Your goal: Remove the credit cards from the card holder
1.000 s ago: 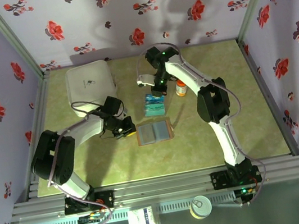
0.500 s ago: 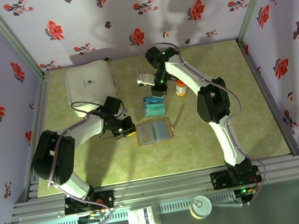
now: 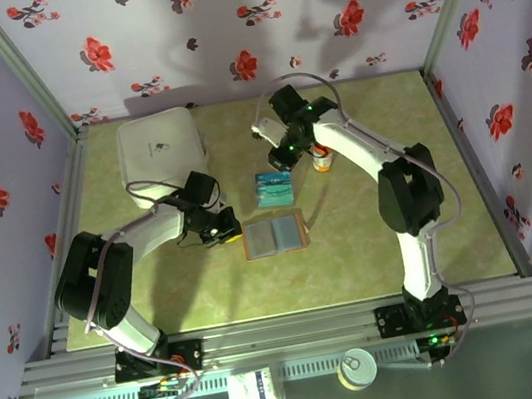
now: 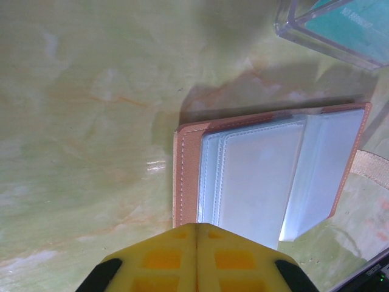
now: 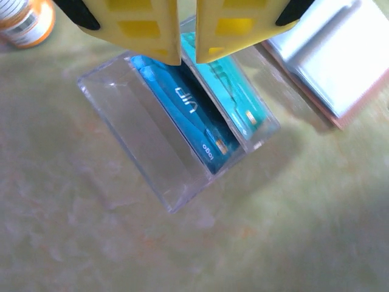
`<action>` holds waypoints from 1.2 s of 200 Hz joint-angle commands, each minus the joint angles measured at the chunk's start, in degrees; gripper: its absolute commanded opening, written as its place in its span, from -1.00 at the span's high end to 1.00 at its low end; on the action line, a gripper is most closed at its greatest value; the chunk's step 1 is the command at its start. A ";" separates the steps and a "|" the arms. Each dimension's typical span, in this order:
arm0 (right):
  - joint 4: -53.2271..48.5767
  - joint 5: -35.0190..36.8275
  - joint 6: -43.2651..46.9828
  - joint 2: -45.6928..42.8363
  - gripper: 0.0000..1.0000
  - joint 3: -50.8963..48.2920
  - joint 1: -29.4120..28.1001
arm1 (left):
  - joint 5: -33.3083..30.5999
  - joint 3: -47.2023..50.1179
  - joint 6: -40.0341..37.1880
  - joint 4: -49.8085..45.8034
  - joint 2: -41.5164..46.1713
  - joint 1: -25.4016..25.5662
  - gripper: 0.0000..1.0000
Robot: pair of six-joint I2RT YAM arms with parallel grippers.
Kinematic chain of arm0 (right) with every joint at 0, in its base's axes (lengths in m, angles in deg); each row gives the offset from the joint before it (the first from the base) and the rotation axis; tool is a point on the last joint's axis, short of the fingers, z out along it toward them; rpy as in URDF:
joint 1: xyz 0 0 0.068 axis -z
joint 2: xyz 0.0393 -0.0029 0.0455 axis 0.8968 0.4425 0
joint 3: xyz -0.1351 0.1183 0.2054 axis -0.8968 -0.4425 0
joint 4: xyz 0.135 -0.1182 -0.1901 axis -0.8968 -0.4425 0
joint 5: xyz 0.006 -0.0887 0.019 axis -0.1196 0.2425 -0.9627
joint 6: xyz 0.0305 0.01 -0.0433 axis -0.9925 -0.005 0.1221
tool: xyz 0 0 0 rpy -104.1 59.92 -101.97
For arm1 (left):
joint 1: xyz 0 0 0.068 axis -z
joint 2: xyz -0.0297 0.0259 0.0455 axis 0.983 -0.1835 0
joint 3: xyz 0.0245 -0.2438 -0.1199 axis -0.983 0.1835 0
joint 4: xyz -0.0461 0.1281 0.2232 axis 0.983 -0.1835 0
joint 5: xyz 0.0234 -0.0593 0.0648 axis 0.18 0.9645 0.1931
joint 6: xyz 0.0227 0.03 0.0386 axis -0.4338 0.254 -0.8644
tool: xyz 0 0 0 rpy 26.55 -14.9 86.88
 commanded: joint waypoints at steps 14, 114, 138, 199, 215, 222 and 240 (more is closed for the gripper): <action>17.17 0.46 -28.23 -8.02 0.74 -12.85 -2.68 | 1.27 0.16 -0.66 1.12 -0.46 -0.40 0.89; 25.58 2.68 -54.01 -17.10 0.81 -32.12 -14.73 | 2.35 4.14 1.20 5.09 -1.19 1.70 0.95; 24.00 2.11 -56.64 -17.00 0.79 -33.18 -15.00 | 2.59 4.63 1.56 5.91 -1.28 2.25 0.95; 23.67 -0.16 -58.70 -15.18 0.69 -35.42 -15.41 | 3.18 4.76 1.29 6.37 -2.57 2.66 0.95; 23.88 -0.61 -59.36 -14.60 0.60 -35.59 -15.76 | 2.32 4.43 0.92 5.04 -3.10 2.59 0.95; 24.17 -0.91 -59.68 -14.42 0.57 -35.76 -15.94 | 1.64 4.25 0.62 4.35 -3.33 2.63 0.96; 25.69 -2.12 -60.77 -13.87 0.51 -36.17 -16.48 | 0.59 3.97 0.08 3.24 -3.57 2.53 0.96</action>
